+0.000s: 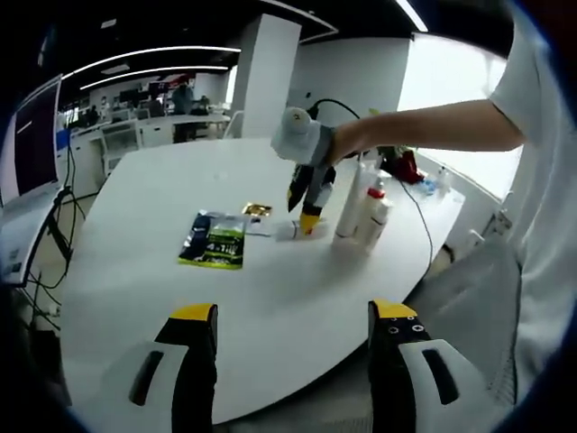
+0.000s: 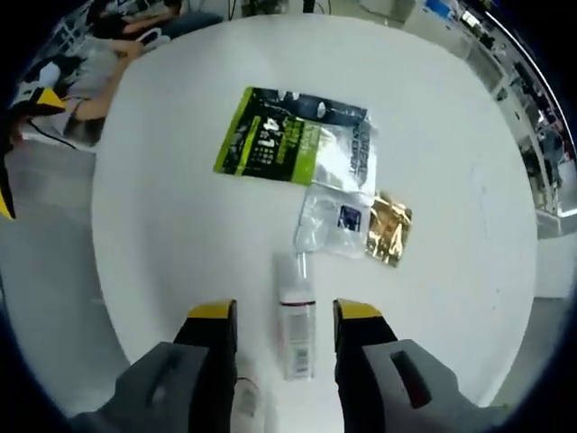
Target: Arrange the skincare products in the storage area until every visible bottle or jar stands upright without overlapping.
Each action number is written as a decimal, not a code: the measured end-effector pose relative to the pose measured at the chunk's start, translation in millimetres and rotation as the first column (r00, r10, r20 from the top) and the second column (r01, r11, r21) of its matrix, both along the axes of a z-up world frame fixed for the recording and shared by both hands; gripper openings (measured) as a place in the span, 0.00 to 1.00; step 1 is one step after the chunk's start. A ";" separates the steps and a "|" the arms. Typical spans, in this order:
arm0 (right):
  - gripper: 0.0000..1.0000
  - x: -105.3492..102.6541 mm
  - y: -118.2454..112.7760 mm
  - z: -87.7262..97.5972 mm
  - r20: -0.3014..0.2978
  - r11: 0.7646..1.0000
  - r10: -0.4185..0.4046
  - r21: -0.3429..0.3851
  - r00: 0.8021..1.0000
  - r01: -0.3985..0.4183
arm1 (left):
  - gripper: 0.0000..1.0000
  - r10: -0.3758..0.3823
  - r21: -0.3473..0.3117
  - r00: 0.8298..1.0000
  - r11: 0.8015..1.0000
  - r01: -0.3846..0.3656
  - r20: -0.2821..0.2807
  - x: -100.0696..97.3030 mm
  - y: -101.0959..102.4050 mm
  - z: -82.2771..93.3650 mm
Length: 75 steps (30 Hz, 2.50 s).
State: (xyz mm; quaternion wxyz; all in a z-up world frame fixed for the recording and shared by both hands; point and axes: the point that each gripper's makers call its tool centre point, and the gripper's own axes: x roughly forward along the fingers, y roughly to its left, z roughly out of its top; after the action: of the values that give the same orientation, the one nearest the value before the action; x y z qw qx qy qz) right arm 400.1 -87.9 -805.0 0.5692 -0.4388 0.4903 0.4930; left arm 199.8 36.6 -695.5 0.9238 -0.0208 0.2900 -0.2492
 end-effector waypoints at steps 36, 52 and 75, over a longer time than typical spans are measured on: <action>0.21 3.6 -20.2 -30.9 -0.028 0.994 0.068 -0.079 0.997 -0.070 | 0.61 -0.007 0.011 0.999 1.000 0.007 -0.034 0.2 -1.2 -6.8; 0.19 2.5 -21.3 -29.6 -0.032 0.994 0.080 -0.077 0.996 -0.083 | 0.61 -0.003 0.007 0.999 1.000 0.004 -0.040 1.3 0.9 -9.0; 0.19 20.4 -12.8 29.3 0.080 0.996 0.012 0.089 0.997 -0.019 | 0.70 0.013 -0.085 0.999 0.996 -0.015 -0.029 4.6 -6.0 -2.1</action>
State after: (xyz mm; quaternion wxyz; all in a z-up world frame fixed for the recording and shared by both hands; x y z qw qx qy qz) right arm 420.5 -100.7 -775.6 0.6035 -0.4362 0.4411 0.5010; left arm 204.5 30.6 -697.6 0.9195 -0.0656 0.2922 -0.2546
